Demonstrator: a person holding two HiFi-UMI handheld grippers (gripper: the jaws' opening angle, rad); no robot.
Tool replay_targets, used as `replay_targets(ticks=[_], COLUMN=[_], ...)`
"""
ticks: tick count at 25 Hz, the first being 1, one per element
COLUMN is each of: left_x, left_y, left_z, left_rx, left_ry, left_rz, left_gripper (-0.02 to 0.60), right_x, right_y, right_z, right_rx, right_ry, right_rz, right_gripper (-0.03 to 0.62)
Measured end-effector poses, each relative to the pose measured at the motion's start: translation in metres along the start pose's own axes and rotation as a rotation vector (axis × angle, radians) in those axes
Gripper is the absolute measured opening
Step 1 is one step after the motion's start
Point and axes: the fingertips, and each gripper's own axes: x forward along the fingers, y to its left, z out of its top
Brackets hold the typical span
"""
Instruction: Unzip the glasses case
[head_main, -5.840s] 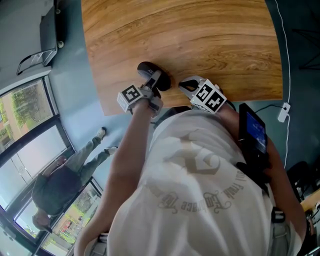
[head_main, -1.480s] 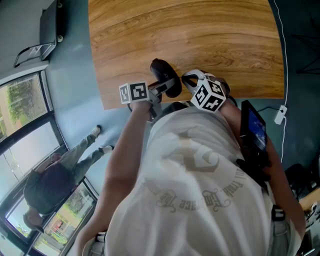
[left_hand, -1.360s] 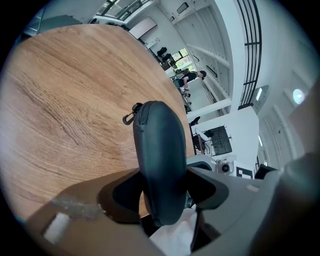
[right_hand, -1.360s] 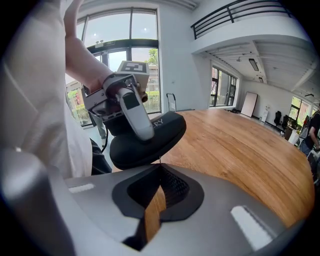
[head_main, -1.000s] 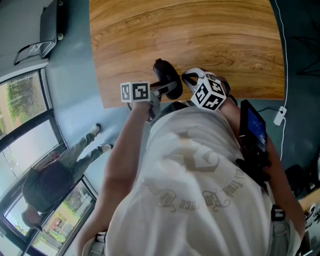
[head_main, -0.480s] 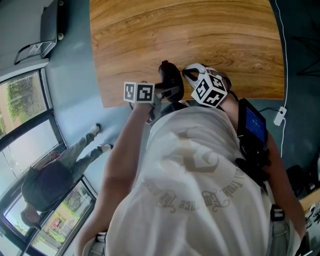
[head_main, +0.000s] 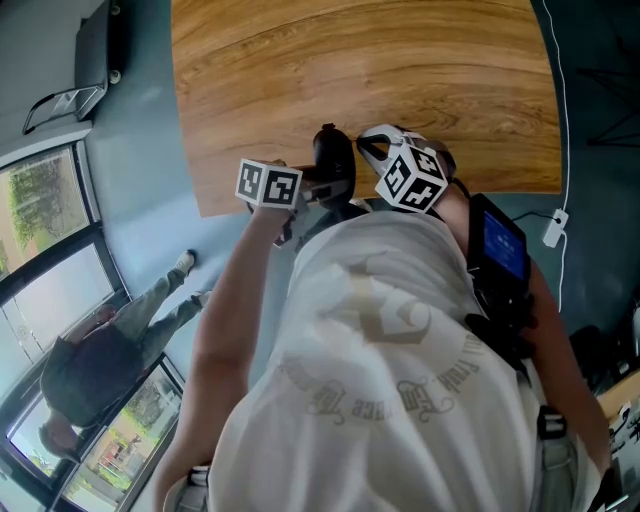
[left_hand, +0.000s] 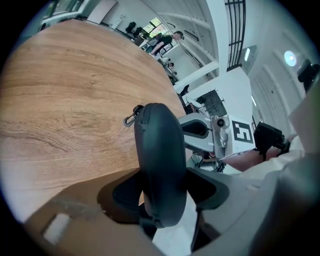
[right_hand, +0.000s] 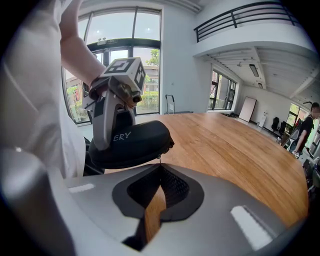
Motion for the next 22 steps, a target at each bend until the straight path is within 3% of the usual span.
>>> replay_targets(ticks=[13,22], left_x=[-0.003,-0.006], left_y=[0.001,0.001], left_z=[-0.014,-0.026], left_rx=[0.09,0.196], left_ry=[0.124,0.25], left_rz=[0.004,0.01], left_gripper=[0.285,0.282], right_x=[-0.001,-0.002], right_y=[0.006,0.01], right_z=[-0.003,-0.003], right_rx=[-0.014,-0.037], right_ry=[0.002,0.0], right_rz=[0.005,0.013], right_gripper=[0.008,0.008])
